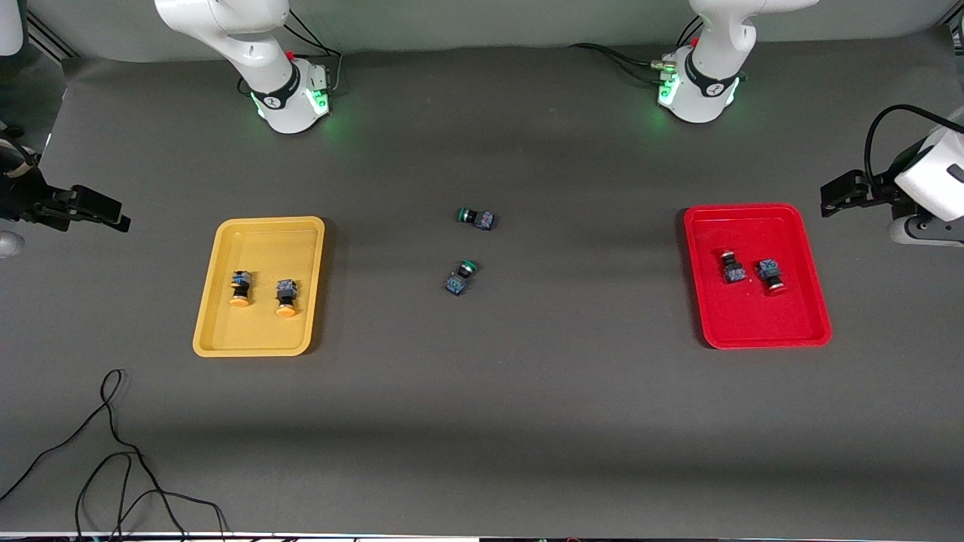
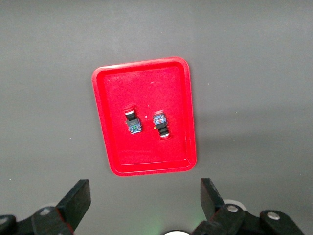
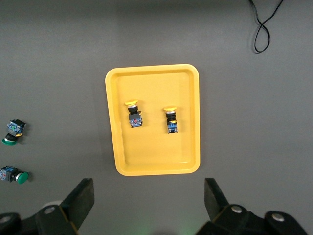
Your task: Place red and yellow buttons in trays
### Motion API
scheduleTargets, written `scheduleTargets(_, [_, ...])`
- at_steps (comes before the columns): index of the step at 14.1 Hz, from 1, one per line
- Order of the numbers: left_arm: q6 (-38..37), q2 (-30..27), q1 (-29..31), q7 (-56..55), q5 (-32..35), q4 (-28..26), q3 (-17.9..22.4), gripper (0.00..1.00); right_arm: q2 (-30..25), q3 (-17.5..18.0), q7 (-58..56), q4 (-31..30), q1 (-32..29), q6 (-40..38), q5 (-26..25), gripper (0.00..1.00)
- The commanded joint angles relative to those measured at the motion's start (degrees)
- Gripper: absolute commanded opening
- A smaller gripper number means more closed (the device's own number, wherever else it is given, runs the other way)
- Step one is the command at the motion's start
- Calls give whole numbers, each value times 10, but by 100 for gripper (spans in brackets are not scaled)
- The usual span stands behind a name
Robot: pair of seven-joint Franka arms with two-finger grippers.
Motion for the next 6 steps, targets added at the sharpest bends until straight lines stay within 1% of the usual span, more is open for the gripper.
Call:
scheduleTargets(1, [-5,-13,-17,-10,11,-6,11,100,-10,-4,9,-6,7,-4,-13,100])
scheduleTargets(6, [-14,-11,-19,-11,11,-2,7,100,-10,-4,8,-5,7,-3,-14,100])
